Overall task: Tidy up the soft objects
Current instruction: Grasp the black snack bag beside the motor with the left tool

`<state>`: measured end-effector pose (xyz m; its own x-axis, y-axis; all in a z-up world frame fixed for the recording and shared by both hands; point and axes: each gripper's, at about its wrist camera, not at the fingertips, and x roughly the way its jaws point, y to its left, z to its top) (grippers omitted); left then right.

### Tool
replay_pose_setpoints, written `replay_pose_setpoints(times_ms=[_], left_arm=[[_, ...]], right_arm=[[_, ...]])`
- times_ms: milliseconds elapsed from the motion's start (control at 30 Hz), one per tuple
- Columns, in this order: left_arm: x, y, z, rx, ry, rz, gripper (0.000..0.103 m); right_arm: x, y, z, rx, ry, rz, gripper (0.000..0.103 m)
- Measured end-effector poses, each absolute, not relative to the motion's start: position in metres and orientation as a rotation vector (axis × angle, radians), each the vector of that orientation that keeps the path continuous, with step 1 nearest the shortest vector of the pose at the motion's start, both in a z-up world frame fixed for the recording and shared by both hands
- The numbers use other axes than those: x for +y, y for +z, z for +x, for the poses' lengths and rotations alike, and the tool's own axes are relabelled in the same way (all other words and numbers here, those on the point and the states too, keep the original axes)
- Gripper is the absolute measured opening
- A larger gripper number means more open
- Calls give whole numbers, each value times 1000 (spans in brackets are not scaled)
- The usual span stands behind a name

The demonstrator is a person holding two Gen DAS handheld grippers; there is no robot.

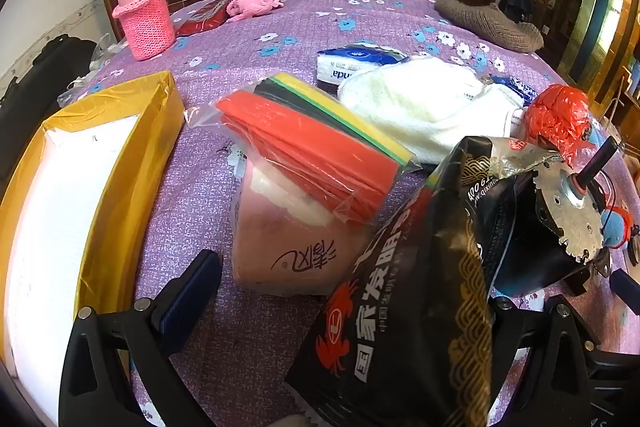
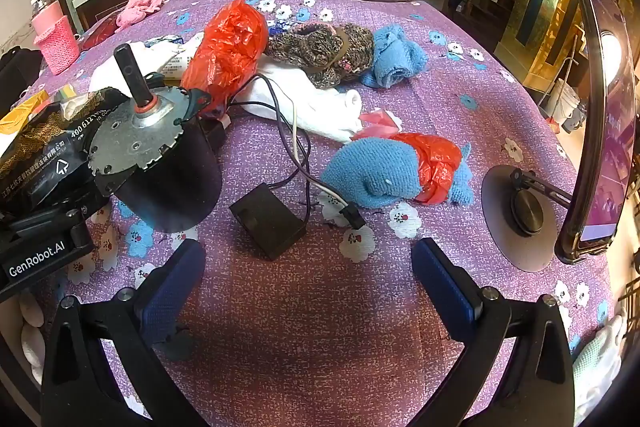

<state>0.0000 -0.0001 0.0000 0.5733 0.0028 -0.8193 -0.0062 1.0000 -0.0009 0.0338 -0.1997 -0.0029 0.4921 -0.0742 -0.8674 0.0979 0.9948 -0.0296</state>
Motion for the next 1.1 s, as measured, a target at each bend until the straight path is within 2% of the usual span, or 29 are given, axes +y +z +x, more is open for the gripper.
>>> replay_pose_setpoints(times_ms=[500,767,1100], left_arm=[[-6,3,-7,969,38,-18,102],[4,11,-6,1106,-30,-4,102],[1,13,-27,1045,-22,7,102]], right_arm=[[-199,-3,33,1053,-104,25,103],[-199,-2,33,1066,-74,13,103],[-199,-2,38,1124,-116,33,103]])
